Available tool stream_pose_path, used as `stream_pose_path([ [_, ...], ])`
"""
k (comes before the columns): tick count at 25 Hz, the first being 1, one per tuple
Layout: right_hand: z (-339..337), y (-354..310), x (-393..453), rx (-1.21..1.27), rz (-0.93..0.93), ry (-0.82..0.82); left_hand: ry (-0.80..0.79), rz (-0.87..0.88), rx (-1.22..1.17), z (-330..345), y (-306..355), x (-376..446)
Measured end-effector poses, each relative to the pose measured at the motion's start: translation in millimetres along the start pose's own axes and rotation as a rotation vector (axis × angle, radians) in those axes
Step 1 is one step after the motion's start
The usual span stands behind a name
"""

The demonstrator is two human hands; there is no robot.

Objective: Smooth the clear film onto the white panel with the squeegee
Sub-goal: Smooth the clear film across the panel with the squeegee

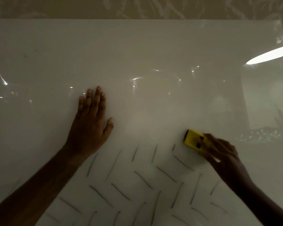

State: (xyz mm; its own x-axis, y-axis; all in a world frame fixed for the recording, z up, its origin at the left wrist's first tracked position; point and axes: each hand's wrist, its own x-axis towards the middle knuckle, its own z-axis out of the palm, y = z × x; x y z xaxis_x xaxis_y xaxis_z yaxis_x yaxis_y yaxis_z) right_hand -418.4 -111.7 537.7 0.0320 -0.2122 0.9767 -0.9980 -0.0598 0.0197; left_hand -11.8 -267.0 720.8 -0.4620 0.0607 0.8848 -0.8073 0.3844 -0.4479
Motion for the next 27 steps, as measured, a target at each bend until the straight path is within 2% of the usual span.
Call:
stream_pose_path([
  [3,-4.5,0.6,39.9,0.024,0.126,0.049,-0.008,-0.002,-0.006,-0.5,0.3,1.0],
  [5,2.4,-17.6,62.9,0.049,0.125,0.083,-0.016,-0.002,0.002,-0.6,0.2,0.8],
  [8,23.6,-56.3,50.5,0.047,-0.066,0.082,-0.018,0.004,-0.002,0.0,-1.4,0.7],
  [11,27.5,-70.5,1.7,0.021,-0.275,-0.025,-0.015,0.011,-0.014,0.8,-2.8,0.2],
  [13,14.5,-54.7,-10.4,0.003,-0.287,-0.048,-0.021,0.011,-0.016,0.1,-1.8,0.1],
  [16,5.7,-35.5,14.4,-0.009,-0.175,-0.008,-0.033,-0.002,-0.026,-1.3,-0.9,-0.7],
  [19,10.7,-55.1,62.3,0.015,-0.119,0.041,-0.044,-0.001,-0.032,-3.0,-0.2,-1.0],
  [22,32.6,-106.7,71.0,0.055,-0.250,0.053,-0.056,-0.001,-0.042,-4.7,-4.3,-1.1],
  [24,47.5,-135.3,45.0,0.047,-0.350,-0.007,-0.054,0.022,-0.037,-4.5,-6.0,-3.0],
  [27,43.3,-126.8,12.1,0.012,-0.435,-0.073,-0.044,0.017,-0.028,-5.0,-15.9,-15.3],
])
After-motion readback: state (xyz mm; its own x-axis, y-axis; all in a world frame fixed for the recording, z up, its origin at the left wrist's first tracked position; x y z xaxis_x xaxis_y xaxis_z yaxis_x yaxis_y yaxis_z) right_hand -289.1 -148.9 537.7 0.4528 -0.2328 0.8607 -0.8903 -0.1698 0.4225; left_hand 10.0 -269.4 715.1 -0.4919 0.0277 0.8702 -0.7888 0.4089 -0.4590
